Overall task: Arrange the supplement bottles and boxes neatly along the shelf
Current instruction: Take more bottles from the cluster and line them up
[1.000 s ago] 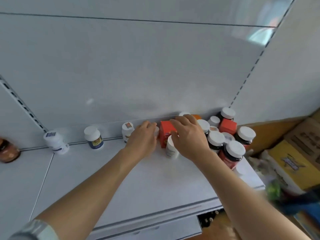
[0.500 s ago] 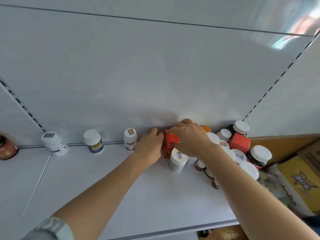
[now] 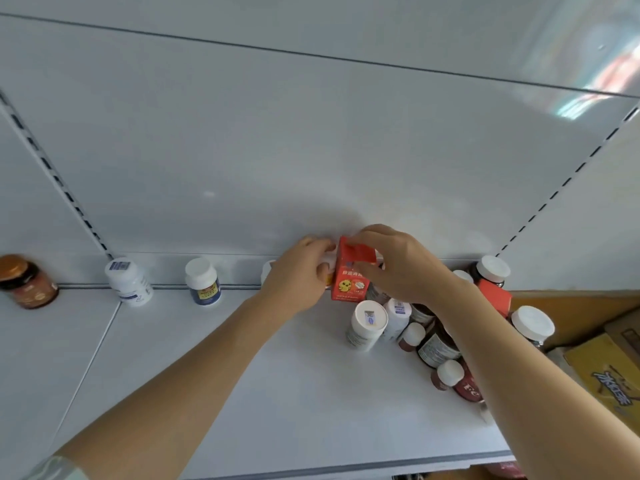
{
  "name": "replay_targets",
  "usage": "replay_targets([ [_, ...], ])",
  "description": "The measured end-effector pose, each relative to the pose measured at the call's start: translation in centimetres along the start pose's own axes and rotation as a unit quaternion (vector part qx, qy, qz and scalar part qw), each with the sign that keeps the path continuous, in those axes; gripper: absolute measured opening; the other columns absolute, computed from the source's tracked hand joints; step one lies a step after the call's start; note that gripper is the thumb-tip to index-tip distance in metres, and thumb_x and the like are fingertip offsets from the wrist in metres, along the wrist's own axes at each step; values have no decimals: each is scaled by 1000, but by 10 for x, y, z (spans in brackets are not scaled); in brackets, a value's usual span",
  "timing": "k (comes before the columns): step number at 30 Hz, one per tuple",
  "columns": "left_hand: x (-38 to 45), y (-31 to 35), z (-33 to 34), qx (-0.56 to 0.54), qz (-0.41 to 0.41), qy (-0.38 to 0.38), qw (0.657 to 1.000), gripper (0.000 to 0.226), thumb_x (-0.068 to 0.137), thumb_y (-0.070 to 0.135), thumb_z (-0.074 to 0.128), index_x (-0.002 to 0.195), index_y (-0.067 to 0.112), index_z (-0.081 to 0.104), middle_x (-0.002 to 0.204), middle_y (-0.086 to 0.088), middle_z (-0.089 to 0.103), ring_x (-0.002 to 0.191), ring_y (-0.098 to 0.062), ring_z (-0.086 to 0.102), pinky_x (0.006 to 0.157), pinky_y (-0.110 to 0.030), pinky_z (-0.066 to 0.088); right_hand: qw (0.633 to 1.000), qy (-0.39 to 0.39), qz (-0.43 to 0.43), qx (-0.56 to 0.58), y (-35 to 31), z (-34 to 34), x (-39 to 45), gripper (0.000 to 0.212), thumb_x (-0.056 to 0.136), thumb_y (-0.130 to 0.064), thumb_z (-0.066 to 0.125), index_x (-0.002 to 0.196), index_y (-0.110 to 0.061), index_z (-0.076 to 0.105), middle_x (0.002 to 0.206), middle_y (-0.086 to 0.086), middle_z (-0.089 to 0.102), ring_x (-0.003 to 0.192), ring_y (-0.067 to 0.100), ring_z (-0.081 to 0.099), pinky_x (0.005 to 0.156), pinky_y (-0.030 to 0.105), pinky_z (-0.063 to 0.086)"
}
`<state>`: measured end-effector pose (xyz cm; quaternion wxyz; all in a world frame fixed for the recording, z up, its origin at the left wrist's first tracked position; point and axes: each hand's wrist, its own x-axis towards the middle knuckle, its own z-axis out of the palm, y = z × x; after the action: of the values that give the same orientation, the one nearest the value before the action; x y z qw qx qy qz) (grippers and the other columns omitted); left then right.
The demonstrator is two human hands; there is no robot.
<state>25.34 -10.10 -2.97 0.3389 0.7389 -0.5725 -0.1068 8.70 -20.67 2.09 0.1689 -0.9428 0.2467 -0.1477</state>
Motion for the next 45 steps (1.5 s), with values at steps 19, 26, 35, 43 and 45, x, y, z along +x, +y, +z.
replay_targets([
  [19,-74,-18,-73,-257,-119,29,959,20,95,20,63,114,27,66,118,5,69,108,-11,66,94,-40,55,995,58,-25,80,-75,15,-13,34,92,-35,65,124,-24,63,117,-9,60,98,8,60,78,16,53],
  [26,-115,1,-88,-257,-151,53,953,24,94,15,64,116,22,65,115,4,70,106,-10,66,88,-26,53,990,39,-57,121,-97,15,-30,31,91,-38,66,120,-26,66,107,-13,63,94,3,61,78,15,50],
  [35,-179,6,-93,-206,-176,75,960,30,90,21,69,120,19,64,110,5,72,102,-9,67,89,-31,55,983,6,-106,152,-126,40,-58,30,90,-37,68,117,-26,67,106,-12,63,91,5,61,76,20,51],
  [43,-240,-26,-143,-176,-206,119,955,29,93,25,66,122,26,62,113,13,66,104,1,61,76,-10,44,975,-32,-163,147,-198,65,-43,32,87,-40,71,116,-30,66,104,-11,63,92,9,62,82,31,55],
  [45,-253,-39,-160,-167,-209,128,955,30,94,25,64,124,24,62,116,11,66,106,-2,60,77,-11,43,975,-33,-167,142,-221,74,-36,33,86,-41,72,117,-31,66,106,-12,62,93,10,62,81,31,56],
])
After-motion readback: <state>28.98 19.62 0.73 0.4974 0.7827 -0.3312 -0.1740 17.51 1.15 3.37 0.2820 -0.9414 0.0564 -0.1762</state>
